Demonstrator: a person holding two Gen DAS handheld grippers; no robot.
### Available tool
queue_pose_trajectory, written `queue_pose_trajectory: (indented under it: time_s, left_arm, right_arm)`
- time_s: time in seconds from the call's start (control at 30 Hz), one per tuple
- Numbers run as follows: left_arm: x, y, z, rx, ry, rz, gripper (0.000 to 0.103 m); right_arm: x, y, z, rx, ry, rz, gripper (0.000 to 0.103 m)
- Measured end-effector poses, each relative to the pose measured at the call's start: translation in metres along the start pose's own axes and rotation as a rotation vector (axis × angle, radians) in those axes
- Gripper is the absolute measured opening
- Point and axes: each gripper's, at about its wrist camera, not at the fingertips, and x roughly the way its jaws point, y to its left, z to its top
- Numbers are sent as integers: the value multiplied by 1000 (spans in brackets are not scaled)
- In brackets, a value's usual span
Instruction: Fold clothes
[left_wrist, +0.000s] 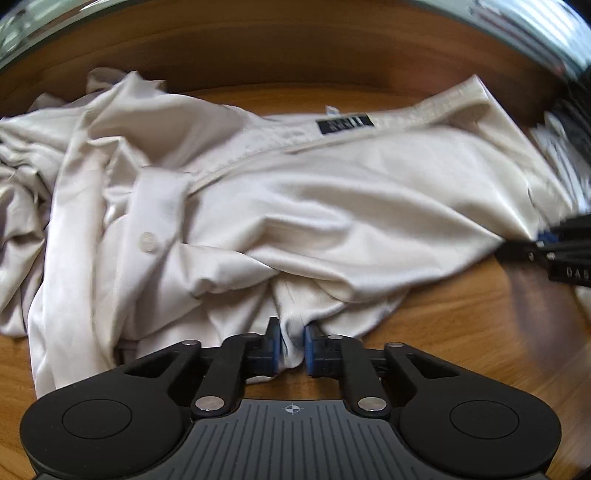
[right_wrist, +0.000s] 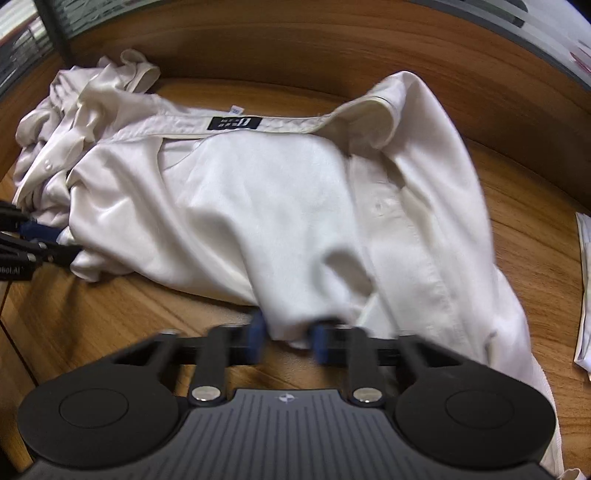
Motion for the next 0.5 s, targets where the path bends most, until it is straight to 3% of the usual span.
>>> queue_pose_trajectory:
  time_s: [0.3,0.5]
  left_arm:
    - [-69,17,-1,-56,-109,-15,8]
    - [-86,29,35,-57,-173,-9,8]
  right_arm:
    - [-68,6,10,9,-74,-2,5]
    - [-112,17,25,-40,-70,-9,5]
